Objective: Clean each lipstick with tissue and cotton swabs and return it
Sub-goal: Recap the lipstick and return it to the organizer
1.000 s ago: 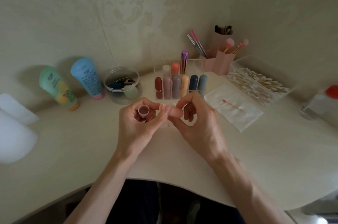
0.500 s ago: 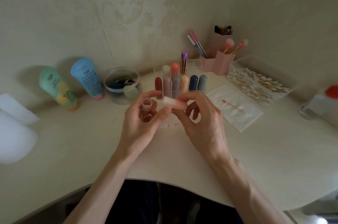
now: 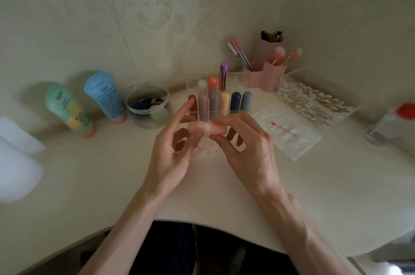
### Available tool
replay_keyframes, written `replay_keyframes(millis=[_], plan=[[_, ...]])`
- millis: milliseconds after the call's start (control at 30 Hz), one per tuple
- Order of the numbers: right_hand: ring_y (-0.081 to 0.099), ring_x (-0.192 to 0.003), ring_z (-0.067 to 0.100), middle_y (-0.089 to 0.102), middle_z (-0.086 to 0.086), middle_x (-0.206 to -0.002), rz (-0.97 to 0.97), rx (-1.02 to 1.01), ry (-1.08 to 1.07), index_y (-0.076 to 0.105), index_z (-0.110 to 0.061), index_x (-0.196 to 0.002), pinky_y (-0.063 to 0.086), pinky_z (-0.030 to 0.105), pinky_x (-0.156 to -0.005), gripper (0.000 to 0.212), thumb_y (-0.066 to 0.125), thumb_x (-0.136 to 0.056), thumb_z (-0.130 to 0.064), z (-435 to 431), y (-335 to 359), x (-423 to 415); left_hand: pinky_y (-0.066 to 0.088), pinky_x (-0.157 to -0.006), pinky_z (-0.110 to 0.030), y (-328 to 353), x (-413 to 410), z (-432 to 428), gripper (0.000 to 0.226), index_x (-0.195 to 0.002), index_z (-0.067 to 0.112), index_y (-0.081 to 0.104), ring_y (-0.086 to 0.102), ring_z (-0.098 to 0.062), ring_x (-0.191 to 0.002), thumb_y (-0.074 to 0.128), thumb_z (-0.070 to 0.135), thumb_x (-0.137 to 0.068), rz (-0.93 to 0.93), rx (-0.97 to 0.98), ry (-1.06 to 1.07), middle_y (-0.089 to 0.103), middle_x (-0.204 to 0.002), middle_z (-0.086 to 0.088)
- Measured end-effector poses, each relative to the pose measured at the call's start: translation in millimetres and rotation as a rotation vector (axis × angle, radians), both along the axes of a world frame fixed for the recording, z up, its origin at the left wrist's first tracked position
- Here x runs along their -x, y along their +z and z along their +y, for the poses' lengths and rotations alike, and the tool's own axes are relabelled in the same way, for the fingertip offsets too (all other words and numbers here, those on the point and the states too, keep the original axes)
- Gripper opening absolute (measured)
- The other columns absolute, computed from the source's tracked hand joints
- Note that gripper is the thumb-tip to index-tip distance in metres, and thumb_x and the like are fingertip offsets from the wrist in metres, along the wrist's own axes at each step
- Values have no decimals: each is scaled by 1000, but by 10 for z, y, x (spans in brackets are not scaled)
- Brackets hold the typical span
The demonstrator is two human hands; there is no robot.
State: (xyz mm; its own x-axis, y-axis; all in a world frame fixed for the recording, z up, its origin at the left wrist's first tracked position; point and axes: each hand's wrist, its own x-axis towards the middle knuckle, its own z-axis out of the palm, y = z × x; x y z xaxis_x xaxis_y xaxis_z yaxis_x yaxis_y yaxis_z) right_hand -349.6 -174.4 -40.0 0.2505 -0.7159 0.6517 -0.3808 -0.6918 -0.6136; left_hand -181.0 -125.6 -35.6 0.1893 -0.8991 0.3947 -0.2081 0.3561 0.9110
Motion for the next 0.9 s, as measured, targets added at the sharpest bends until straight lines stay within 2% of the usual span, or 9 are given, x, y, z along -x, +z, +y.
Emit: replay_keyframes(millis=[100,200,267,367,467,667,767,833,900], plan=[[63,-78,7,69,-13,-104,4,-12,13,77,-19,-113,53,22,-69,27,85,-88,-16,16,0,-11,59,-69,-31,27,6,21,45,-137,15,60,72,-24,-78,72,12,-94,71,-32,35,72,-111,1],[65,-78,9,70,-12,-102,-25,-41,27,77,-19,-113,54,25,-69,25,85,-88,-20,37,10,-10,59,-67,-30,28,5,30,31,-117,8,66,72,-26,-69,77,14,-89,100,-64,62,75,-104,-2],[65,-78,6,71,-11,-100,-33,-44,35,78,-19,-112,54,25,-68,25,85,-88,-21,44,9,-4,59,-66,-28,16,-2,33,29,-112,5,68,73,-26,-67,78,13,-87,91,-84,83,77,-98,-2],[65,-77,5,73,-12,-97,-39,-64,28,79,-20,-110,53,21,-68,26,87,-85,-20,46,5,-1,59,-67,-28,9,-13,17,29,-112,5,69,74,-25,-67,78,15,-86,79,-92,93,77,-95,-3],[67,-82,6,73,-14,-97,-15,-120,9,78,-23,-111,54,22,-71,27,86,-86,-26,48,15,-12,61,-72,-31,12,-2,-7,31,-119,8,69,76,-24,-74,75,16,-89,66,-68,73,77,-102,-4],[69,-86,5,74,-14,-94,8,-194,-6,75,-28,-119,51,16,-71,31,82,-90,-34,31,40,23,60,-73,-25,81,70,-74,37,-131,16,68,76,-20,-84,71,11,-95,30,-42,35,77,-109,-3],[70,-91,2,76,-15,-102,-41,-277,27,72,-29,-126,55,22,-73,41,84,-88,-34,32,75,32,59,-72,-26,152,73,-120,36,-130,19,69,75,-21,-89,73,15,-95,-3,-19,45,76,-107,-4],[69,-93,-4,74,-22,-111,-69,-302,20,67,-29,-133,55,21,-76,53,86,-84,-37,33,91,11,61,-75,-28,217,53,-148,39,-132,20,67,75,-21,-93,74,17,-94,-29,-4,56,76,-107,-3],[68,-92,-5,70,-22,-117,-68,-257,-23,62,-28,-139,54,19,-76,64,88,-82,-39,14,70,-3,60,-77,-25,300,6,-208,44,-133,22,65,75,-15,-88,76,20,-91,-13,-7,88,78,-107,0]])
